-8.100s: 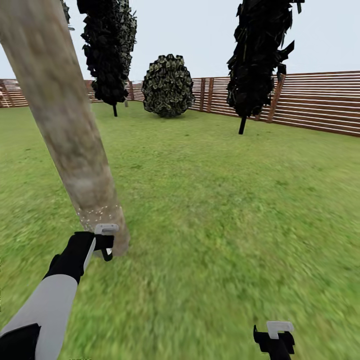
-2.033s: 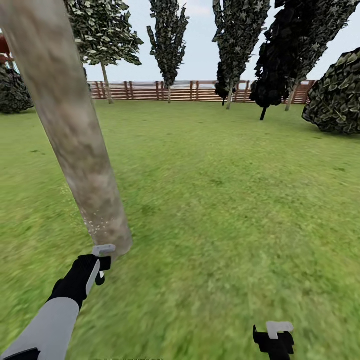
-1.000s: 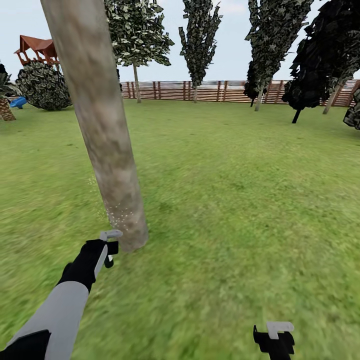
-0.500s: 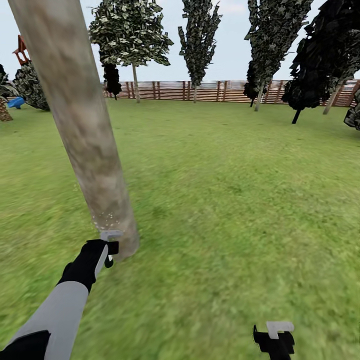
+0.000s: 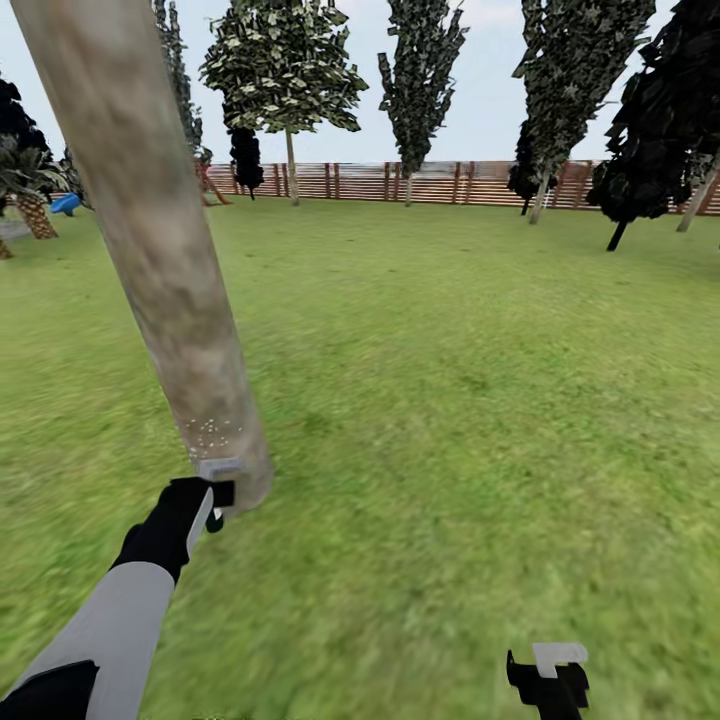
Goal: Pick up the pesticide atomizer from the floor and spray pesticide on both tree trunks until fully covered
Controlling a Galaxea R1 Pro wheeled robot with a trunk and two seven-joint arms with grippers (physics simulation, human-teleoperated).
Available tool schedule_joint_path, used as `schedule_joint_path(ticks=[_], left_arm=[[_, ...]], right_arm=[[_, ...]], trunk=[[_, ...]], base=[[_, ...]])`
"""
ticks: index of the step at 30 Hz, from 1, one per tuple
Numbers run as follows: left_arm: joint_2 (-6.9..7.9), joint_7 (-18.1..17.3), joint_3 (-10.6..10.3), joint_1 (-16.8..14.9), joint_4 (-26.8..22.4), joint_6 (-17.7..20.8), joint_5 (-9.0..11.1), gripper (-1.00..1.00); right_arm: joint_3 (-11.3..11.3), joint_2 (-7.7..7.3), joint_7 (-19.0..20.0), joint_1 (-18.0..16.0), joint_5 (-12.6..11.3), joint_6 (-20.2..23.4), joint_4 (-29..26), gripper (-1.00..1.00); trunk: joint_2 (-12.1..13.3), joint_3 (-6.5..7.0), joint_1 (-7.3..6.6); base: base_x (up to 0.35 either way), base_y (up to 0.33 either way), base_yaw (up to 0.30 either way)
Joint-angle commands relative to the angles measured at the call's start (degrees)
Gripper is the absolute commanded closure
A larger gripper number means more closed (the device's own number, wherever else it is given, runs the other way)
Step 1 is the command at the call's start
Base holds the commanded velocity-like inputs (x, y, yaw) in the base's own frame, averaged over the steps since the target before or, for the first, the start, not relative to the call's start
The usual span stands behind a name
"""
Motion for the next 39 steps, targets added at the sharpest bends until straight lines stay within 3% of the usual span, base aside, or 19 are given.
schedule_joint_path(ticks=[1, 8, 22, 39], left_arm=[[-0.03, -0.1, 0.1, -0.1, -0.3, 0.3, -0.5, 1.0], [-0.01, 0.0, 0.1, -0.2, -0.5, 0.3, -0.6, 1.0], [-0.02, 0.0, 0.0, -0.2, -0.5, 0.3, -0.6, 1.0], [0.07, 0.1, -0.1, 0.0, -0.5, 0.2, -0.7, 1.0]], right_arm=[[-0.4, 0.01, -0.2, 0.0, 0.6, -0.2, 0.1, -1.0], [-0.4, 0.01, -0.2, 0.0, 0.6, -0.2, 0.1, -1.0], [-0.4, 0.01, -0.2, 0.0, 0.6, -0.2, 0.1, -1.0], [-0.4, 0.01, -0.2, 0.0, 0.6, -0.2, 0.1, -1.0]], trunk=[[0.0, -0.05, 0.0], [0.0, -0.05, 0.0], [0.0, -0.05, 0.0], [0.0, -0.05, 0.0]], base=[[0.165, -0.232, 0.276], [0.254, -0.165, 0.268], [0.192, -0.213, 0.05], [0.124, -0.252, 0.27]])
